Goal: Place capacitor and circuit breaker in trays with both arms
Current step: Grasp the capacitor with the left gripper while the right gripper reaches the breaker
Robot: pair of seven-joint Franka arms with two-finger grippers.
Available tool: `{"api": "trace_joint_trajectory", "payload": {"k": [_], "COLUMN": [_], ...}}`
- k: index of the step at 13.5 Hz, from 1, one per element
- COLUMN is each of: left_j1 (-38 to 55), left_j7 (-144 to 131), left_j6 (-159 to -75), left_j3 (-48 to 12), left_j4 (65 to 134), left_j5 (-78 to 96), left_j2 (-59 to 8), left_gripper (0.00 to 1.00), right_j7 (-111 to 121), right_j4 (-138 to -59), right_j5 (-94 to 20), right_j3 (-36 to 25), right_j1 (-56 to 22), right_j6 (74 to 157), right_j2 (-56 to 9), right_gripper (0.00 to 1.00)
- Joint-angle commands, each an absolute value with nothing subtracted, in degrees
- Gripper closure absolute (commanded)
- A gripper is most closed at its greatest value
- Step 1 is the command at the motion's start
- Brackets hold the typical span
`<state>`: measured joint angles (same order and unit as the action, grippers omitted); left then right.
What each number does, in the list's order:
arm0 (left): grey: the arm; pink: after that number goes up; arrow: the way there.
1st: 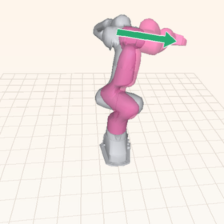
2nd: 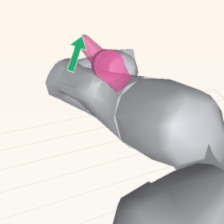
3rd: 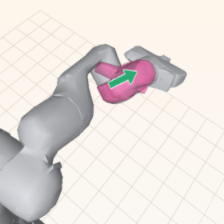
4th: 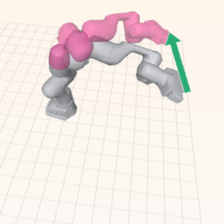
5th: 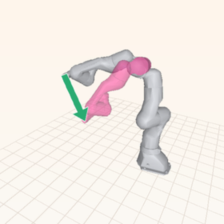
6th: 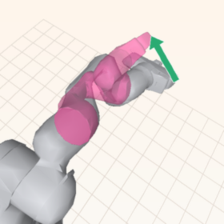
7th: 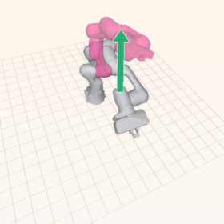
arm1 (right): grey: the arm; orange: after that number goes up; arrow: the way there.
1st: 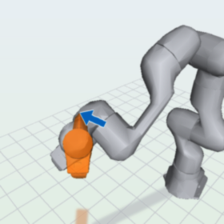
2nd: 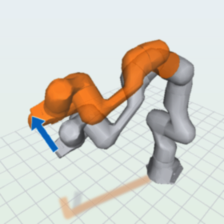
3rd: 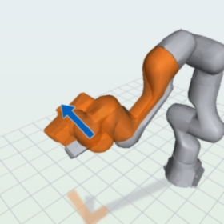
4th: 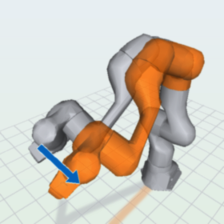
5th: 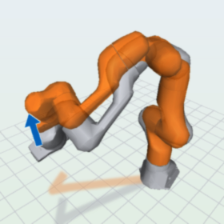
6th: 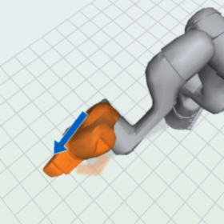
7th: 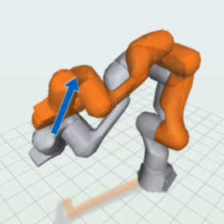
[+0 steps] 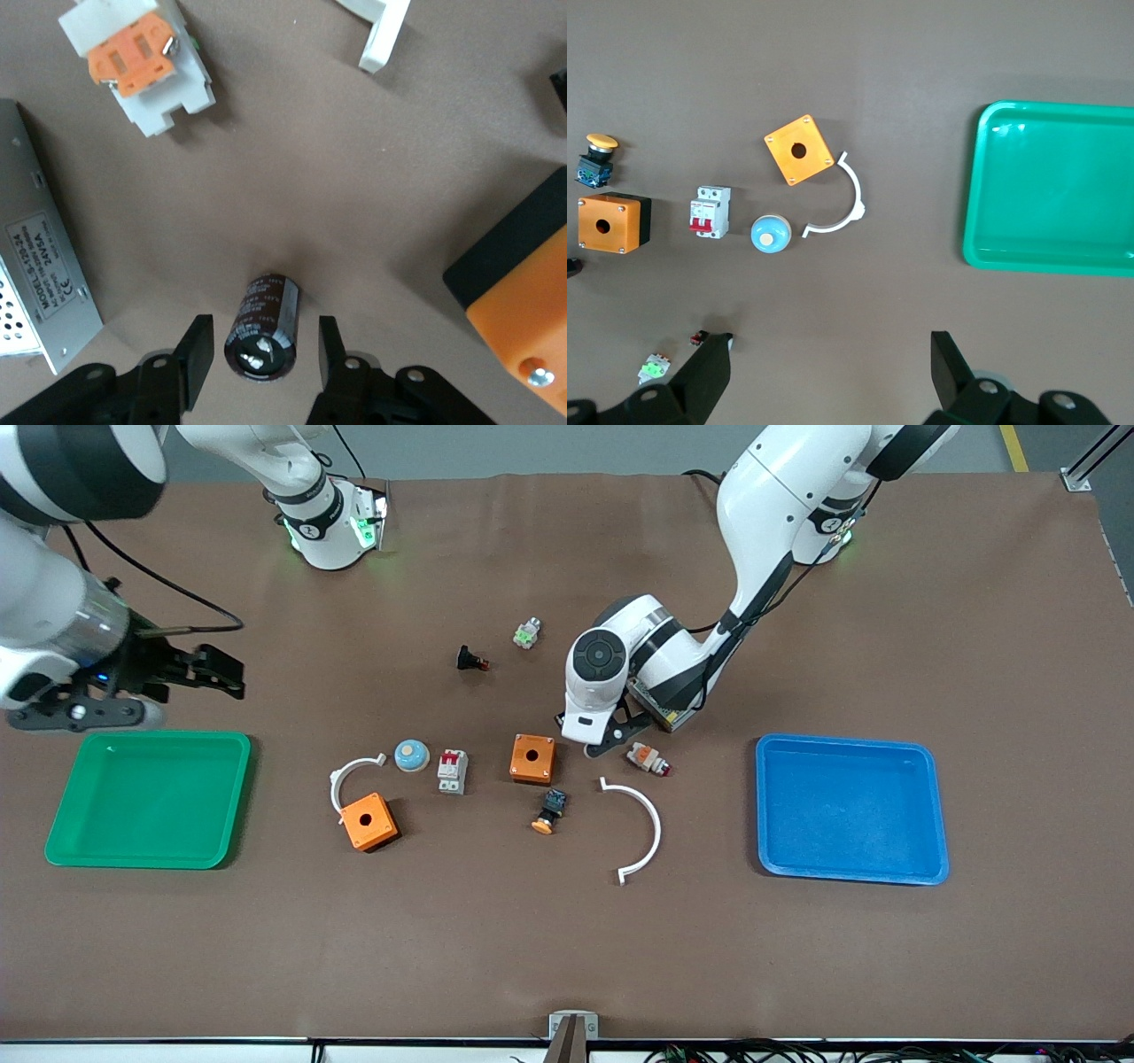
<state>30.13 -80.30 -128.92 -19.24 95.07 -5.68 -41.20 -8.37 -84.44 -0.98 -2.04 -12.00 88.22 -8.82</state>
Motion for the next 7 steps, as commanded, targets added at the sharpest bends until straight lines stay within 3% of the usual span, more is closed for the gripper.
{"api": "trace_joint_trajectory", "payload": {"k": [1, 3, 7], "left_j1": [31.03, 31.03, 30.41], "left_j7": [-82.44, -82.53, -82.09], "left_j6": [-129.64, -129.64, -129.11], "left_j3": [-18.81, -18.81, -18.81], "left_j4": [94.48, 94.57, 95.01], "left_j5": [-7.03, -7.03, -7.03], "left_j2": [-41.75, -42.01, -41.40], "left_gripper": [0.50, 0.58, 0.86], "right_j7": [-14.04, -14.32, -16.59], "right_j4": [-83.32, -83.50, -87.34], "right_j5": [-0.97, -0.97, -1.23], "right_j3": [-2.29, -2.29, -2.20], "right_j1": [-15.02, -17.30, -23.02], "right_j6": [90.34, 90.09, 95.86], "right_j2": [-10.81, -12.38, -15.73], "right_gripper": [0.00, 0.00, 0.00]}}
